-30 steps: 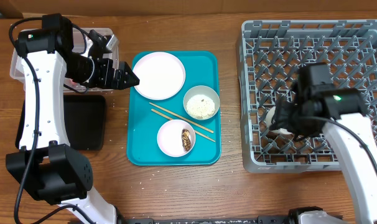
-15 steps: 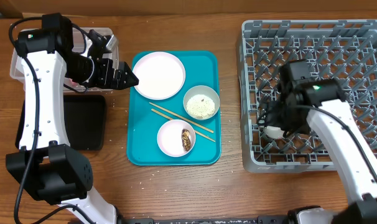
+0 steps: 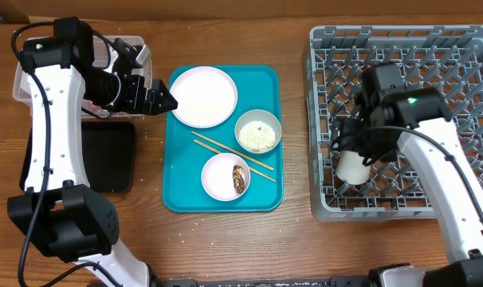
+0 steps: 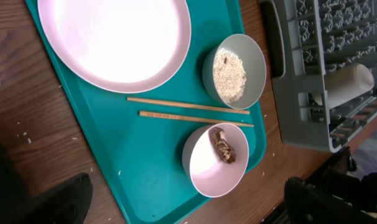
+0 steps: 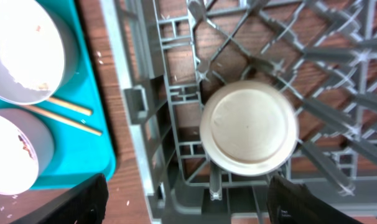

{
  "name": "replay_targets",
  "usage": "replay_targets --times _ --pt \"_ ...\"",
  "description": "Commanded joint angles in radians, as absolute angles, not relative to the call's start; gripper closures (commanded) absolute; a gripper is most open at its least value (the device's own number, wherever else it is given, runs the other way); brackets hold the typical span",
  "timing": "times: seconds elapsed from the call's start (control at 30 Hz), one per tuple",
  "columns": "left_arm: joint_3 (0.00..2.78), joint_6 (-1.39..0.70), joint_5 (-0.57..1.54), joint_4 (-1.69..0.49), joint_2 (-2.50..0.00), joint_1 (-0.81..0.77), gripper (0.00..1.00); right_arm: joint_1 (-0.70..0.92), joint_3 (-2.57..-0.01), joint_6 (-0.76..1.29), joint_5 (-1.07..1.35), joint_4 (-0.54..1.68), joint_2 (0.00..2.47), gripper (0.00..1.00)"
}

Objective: Sort waste into correct bins and load items into the dishwasher
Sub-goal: 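Place the white cup upside down in the dish rack with right gripper, then grasp the bowl with food scraps with left gripper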

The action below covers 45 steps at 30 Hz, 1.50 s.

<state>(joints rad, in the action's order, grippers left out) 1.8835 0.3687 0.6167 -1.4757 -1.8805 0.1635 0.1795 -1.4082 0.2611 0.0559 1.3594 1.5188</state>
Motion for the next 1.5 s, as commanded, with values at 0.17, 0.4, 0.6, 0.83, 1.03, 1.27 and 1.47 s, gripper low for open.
replay_targets --times 0.17,0.4,0.6,0.83,1.03,1.27,1.47 --pt "1.882 0.363 0.671 -1.46 -1.875 0.154 0.0 0.262 -1.665 0.24 0.15 1.335 1.508 0.15" --pt "1.882 0.333 0.554 -1.46 -1.875 0.122 0.01 0.406 -1.592 0.363 0.174 1.205 1.57 0.17" --pt "1.882 0.264 0.414 -1.453 -1.875 0.067 0.03 0.479 -1.57 0.42 0.17 1.163 1.633 0.19" --pt "1.879 0.148 0.289 -1.51 -1.875 -0.038 0.06 0.464 -1.57 0.424 0.159 1.14 1.647 0.18" --pt "1.879 0.096 0.241 -1.438 -1.875 -0.08 0.06 0.464 -1.57 0.44 0.157 1.138 1.683 0.18" --pt "1.782 -0.044 0.258 -1.516 -1.875 -0.178 0.13 0.438 -1.57 0.442 0.11 1.163 1.702 0.17" --pt "1.57 -0.171 0.212 -1.412 -1.864 -0.313 0.15 0.345 -1.57 0.43 0.111 1.186 1.702 0.15"
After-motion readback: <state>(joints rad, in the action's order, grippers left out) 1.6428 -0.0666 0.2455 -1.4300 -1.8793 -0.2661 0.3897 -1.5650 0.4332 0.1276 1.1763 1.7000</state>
